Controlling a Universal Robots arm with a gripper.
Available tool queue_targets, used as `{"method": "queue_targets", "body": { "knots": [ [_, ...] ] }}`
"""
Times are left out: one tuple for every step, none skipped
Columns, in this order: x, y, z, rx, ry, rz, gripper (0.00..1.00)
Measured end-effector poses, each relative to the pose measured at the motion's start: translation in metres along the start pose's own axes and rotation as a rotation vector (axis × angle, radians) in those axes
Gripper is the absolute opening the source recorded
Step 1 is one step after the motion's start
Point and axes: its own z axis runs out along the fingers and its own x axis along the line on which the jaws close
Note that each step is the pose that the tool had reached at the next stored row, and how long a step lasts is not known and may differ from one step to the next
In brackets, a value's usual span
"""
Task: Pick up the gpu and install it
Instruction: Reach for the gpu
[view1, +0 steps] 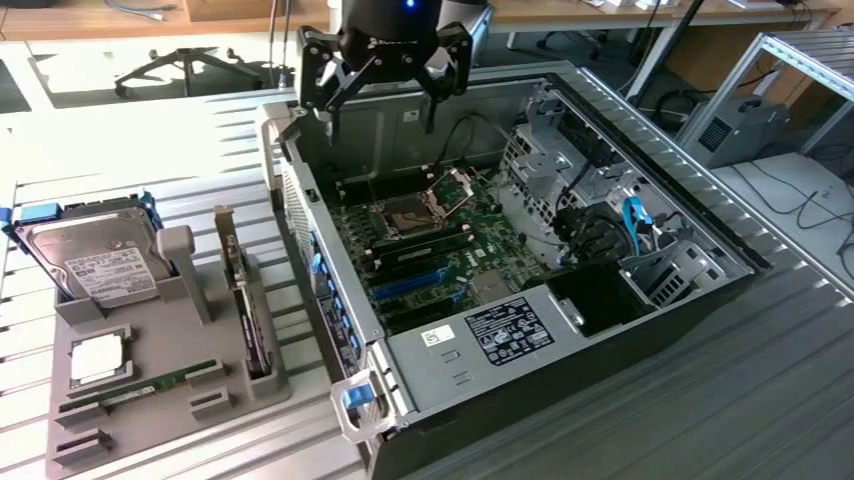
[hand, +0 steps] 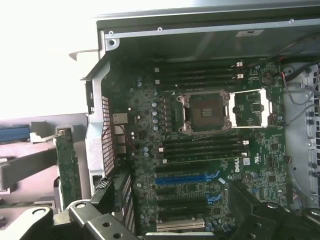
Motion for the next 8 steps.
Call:
{"method": "queue_targets", "body": {
  "knots": [
    [0.0004, 0.0, 0.0, 0.0, 0.0, 0.0, 0.99],
    [0.0007, 0.0, 0.0, 0.0, 0.0, 0.0, 0.99],
    [0.0011, -0.0001, -0.0001, 0.0, 0.0001, 0.0, 0.99],
    [0.0015, -0.0001, -0.0001, 0.0001, 0.0001, 0.0, 0.99],
    [0.0019, -0.0001, -0.0001, 0.0, 0.0, 0.0, 0.99],
    [0.0023, -0.0002, -0.0001, 0.0, 0.0, 0.0, 0.99],
    [0.0027, -0.0002, -0.0001, 0.0, 0.0, 0.0, 0.99],
    [0.0033, -0.0003, -0.0001, 0.0, 0.0, 0.0, 0.99]
  ]
}}
